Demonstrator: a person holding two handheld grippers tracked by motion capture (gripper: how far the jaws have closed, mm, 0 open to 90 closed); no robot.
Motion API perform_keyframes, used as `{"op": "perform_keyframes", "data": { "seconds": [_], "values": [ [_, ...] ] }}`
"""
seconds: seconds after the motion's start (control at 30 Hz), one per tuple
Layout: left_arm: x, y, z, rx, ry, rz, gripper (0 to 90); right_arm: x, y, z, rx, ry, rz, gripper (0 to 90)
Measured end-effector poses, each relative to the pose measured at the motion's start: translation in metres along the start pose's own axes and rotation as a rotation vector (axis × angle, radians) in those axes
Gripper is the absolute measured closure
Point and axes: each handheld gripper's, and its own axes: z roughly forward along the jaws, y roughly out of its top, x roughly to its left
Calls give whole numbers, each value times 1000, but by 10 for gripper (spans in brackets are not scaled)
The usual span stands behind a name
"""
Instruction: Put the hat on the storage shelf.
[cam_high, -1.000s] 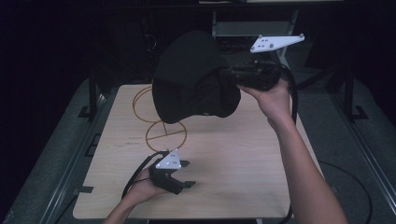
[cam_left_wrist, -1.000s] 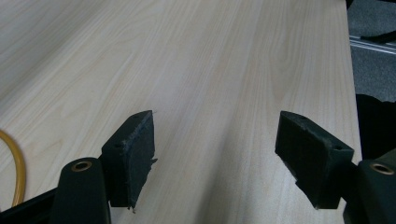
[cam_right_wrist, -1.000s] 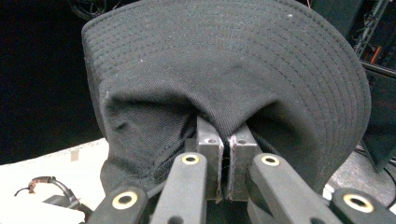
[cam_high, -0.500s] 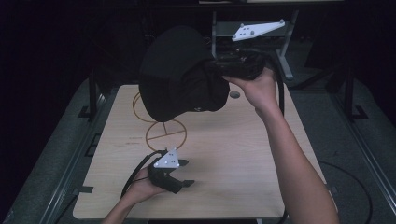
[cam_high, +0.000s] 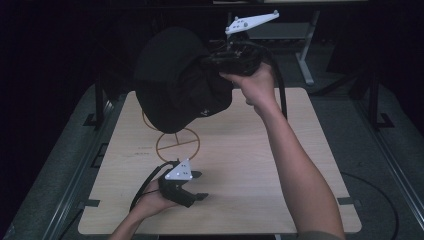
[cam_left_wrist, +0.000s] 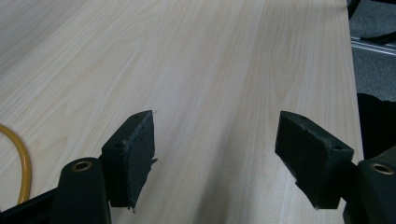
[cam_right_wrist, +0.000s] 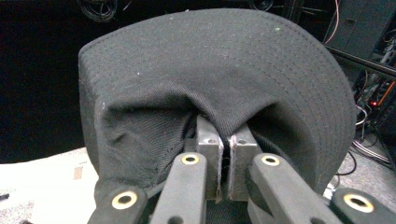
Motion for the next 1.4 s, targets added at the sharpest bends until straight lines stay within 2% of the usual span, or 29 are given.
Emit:
{"op": "perform_keyframes", "data": {
  "seconds": [0.3,1.4],
  "values": [
    [1,0,2,7,-12,3,280,-4,7,26,9,11,14,863],
    [0,0,5,12,-33,2,280,-11,11,80,53,20,52,862]
  ]
}}
